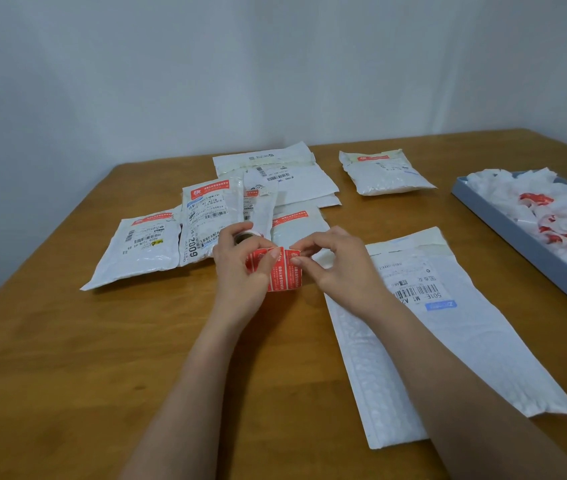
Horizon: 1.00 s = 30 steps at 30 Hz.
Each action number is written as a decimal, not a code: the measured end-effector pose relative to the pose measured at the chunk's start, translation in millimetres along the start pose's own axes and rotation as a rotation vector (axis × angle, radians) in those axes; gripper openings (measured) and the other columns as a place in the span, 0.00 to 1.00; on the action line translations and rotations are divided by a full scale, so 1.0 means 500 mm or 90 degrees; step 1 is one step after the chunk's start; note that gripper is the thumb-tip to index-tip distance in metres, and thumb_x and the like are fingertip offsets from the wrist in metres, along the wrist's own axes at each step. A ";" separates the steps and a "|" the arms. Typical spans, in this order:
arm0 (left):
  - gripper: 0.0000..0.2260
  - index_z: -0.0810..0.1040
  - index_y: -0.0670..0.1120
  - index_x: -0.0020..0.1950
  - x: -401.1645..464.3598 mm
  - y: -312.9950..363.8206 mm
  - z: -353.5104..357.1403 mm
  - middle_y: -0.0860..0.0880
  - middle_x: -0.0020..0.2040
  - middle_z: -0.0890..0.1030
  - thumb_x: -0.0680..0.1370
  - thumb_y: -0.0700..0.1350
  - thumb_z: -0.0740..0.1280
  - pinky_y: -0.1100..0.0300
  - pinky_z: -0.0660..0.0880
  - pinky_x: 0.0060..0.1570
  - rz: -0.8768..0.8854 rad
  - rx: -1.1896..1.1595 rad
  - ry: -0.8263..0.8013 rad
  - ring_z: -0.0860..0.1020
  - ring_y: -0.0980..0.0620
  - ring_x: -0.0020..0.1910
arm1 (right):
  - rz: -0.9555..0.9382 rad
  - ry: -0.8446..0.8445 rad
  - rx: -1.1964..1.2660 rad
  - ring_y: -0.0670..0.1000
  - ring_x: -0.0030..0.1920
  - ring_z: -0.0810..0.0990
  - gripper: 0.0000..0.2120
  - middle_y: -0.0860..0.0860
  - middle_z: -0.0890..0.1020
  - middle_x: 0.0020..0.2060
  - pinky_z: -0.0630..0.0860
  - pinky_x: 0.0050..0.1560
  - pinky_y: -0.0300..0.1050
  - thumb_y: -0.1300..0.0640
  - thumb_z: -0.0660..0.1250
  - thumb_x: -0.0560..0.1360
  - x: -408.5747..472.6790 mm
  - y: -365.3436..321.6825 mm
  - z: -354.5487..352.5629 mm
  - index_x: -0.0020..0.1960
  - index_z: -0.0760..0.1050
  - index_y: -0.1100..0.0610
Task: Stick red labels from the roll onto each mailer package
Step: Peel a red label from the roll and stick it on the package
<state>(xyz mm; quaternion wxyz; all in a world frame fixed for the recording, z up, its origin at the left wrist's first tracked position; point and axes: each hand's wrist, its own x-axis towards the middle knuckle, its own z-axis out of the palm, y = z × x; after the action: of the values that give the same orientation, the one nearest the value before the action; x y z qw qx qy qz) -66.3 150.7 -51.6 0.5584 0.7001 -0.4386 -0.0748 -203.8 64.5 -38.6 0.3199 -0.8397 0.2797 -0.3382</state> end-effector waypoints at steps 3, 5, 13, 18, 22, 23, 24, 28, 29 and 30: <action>0.08 0.78 0.62 0.44 -0.001 0.001 -0.005 0.56 0.63 0.67 0.75 0.47 0.71 0.45 0.74 0.62 -0.030 -0.020 -0.028 0.66 0.53 0.67 | 0.051 -0.036 -0.039 0.42 0.51 0.72 0.10 0.44 0.79 0.44 0.70 0.48 0.35 0.50 0.72 0.73 0.002 0.002 0.001 0.54 0.81 0.49; 0.09 0.78 0.62 0.45 0.000 0.001 -0.006 0.55 0.64 0.67 0.75 0.47 0.71 0.44 0.74 0.62 -0.013 -0.011 -0.028 0.66 0.52 0.68 | 0.054 -0.043 -0.076 0.43 0.50 0.72 0.06 0.47 0.79 0.46 0.66 0.44 0.31 0.49 0.72 0.73 0.004 0.002 0.003 0.49 0.81 0.48; 0.10 0.77 0.60 0.43 -0.001 0.006 -0.003 0.54 0.62 0.66 0.76 0.44 0.71 0.45 0.70 0.65 0.004 0.003 -0.011 0.65 0.51 0.68 | 0.033 -0.042 -0.056 0.45 0.50 0.73 0.01 0.49 0.80 0.45 0.72 0.50 0.42 0.52 0.73 0.72 0.003 -0.003 -0.002 0.43 0.82 0.47; 0.10 0.77 0.61 0.42 0.002 0.003 0.000 0.54 0.63 0.66 0.75 0.45 0.71 0.44 0.71 0.65 0.000 0.001 -0.012 0.65 0.51 0.68 | 0.036 -0.055 -0.045 0.45 0.53 0.73 0.02 0.49 0.80 0.47 0.74 0.53 0.43 0.53 0.73 0.72 0.002 -0.005 -0.005 0.46 0.83 0.48; 0.11 0.76 0.61 0.42 0.004 0.000 0.002 0.54 0.61 0.66 0.75 0.44 0.71 0.44 0.70 0.66 0.020 0.010 0.009 0.66 0.51 0.67 | 0.038 -0.059 -0.033 0.45 0.52 0.73 0.04 0.46 0.78 0.44 0.72 0.52 0.42 0.53 0.73 0.72 0.001 -0.006 -0.007 0.47 0.82 0.49; 0.11 0.76 0.62 0.43 0.003 0.001 0.001 0.55 0.62 0.66 0.75 0.45 0.71 0.44 0.70 0.65 0.012 0.009 0.001 0.65 0.51 0.67 | 0.043 -0.066 -0.036 0.45 0.52 0.73 0.06 0.45 0.79 0.44 0.72 0.52 0.42 0.52 0.73 0.72 0.001 -0.004 -0.007 0.49 0.82 0.49; 0.11 0.76 0.63 0.43 0.003 0.001 -0.001 0.55 0.62 0.65 0.75 0.45 0.71 0.44 0.71 0.65 0.004 0.007 -0.010 0.65 0.52 0.68 | 0.048 -0.077 -0.045 0.45 0.52 0.72 0.08 0.45 0.79 0.44 0.71 0.52 0.42 0.52 0.73 0.72 0.001 -0.002 -0.007 0.51 0.82 0.49; 0.10 0.77 0.63 0.46 0.000 0.000 -0.011 0.55 0.65 0.64 0.76 0.45 0.70 0.46 0.74 0.62 -0.017 -0.008 -0.062 0.63 0.52 0.69 | 0.055 -0.092 -0.103 0.43 0.50 0.72 0.07 0.47 0.80 0.47 0.68 0.45 0.35 0.48 0.72 0.72 0.003 0.006 0.000 0.49 0.82 0.48; 0.11 0.77 0.62 0.47 -0.001 0.001 -0.013 0.55 0.65 0.64 0.76 0.44 0.70 0.46 0.75 0.61 -0.024 -0.009 -0.072 0.63 0.53 0.69 | 0.052 -0.089 -0.110 0.43 0.49 0.72 0.06 0.47 0.80 0.47 0.67 0.44 0.33 0.48 0.72 0.72 0.003 0.007 0.001 0.48 0.82 0.48; 0.12 0.77 0.62 0.47 -0.001 0.001 -0.015 0.55 0.65 0.64 0.76 0.43 0.70 0.47 0.76 0.61 -0.027 -0.010 -0.077 0.63 0.53 0.69 | 0.051 -0.088 -0.111 0.43 0.48 0.72 0.06 0.46 0.80 0.46 0.67 0.44 0.33 0.48 0.72 0.72 0.003 0.008 0.001 0.47 0.82 0.48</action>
<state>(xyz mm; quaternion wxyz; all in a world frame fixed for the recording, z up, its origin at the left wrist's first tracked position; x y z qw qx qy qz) -62.4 156.3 -48.7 0.5347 0.6989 -0.4562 -0.1326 -203.5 61.3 -41.2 0.2774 -0.8738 0.3186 -0.2408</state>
